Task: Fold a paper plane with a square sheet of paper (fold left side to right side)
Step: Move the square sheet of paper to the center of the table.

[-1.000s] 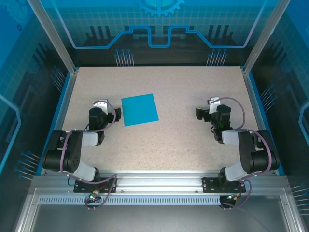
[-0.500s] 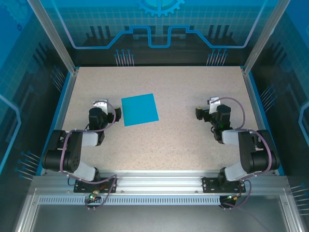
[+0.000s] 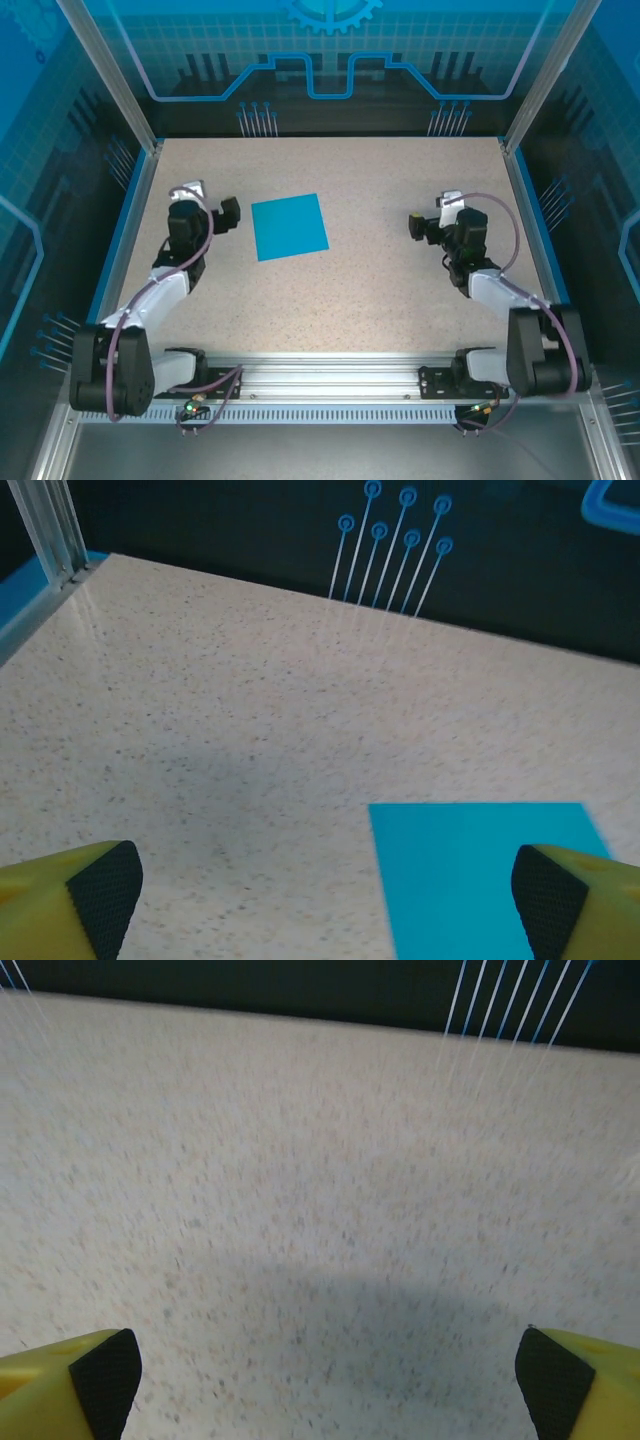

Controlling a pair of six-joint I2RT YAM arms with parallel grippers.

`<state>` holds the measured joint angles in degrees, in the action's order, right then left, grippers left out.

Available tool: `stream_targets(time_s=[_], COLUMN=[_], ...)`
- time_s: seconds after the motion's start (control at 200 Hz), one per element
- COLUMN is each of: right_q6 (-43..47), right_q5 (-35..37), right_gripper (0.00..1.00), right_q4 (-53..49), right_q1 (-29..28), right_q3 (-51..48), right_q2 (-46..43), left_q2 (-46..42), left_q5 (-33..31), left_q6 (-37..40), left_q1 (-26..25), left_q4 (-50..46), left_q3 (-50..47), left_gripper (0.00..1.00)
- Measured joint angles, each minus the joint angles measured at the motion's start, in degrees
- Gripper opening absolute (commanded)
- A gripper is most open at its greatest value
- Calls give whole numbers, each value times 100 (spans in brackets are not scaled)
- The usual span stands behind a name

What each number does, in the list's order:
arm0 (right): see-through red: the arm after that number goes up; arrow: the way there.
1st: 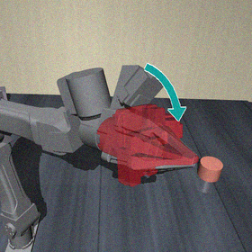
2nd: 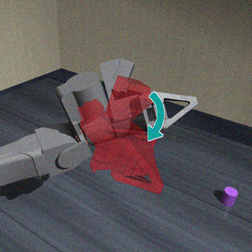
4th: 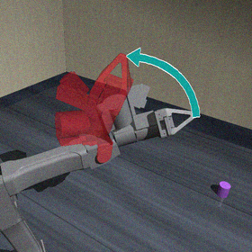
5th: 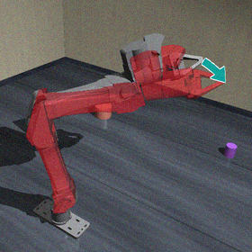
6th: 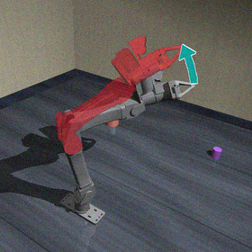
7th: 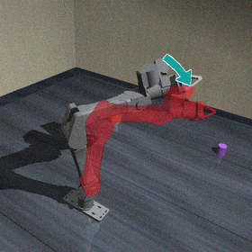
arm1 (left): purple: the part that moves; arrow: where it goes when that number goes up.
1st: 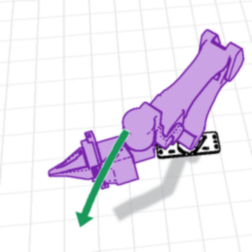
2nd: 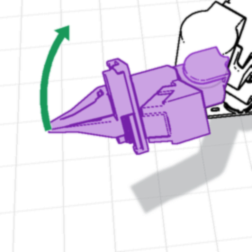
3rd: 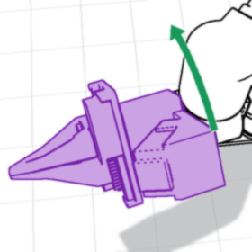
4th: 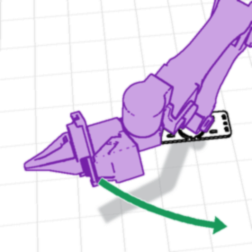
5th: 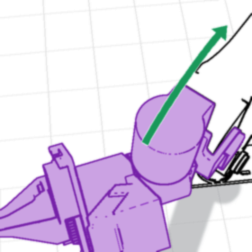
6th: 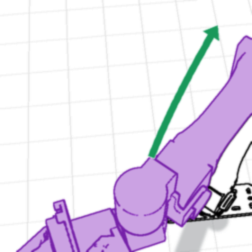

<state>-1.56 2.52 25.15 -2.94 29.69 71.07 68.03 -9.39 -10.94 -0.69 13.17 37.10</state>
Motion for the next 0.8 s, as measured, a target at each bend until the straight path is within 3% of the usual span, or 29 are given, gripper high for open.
stream_targets(time_s=[0.17,0.4,0.585,0.8], right_q6=[-592,-1591,-1982,-2144], right_q5=[4,48,339,658], right_gripper=[100,100,100,100], right_q4=[-1202,-2800,-3604,-4017], right_q1=[-85,-946,-1707,-1871], right_q3=[385,562,562,562], right_q2=[-992,-1751,-1880,-1976], left_q2=[378,1928,3432,4507], left_q5=[566,1331,1419,1099], left_q6=[-535,-717,-702,-723], left_q1=[-258,-1322,-1853,-1996], left_q4=[-1834,-3298,-4044,-4546], left_q3=[1338,2430,3359,4470], left_gripper=[96,76,58,43])
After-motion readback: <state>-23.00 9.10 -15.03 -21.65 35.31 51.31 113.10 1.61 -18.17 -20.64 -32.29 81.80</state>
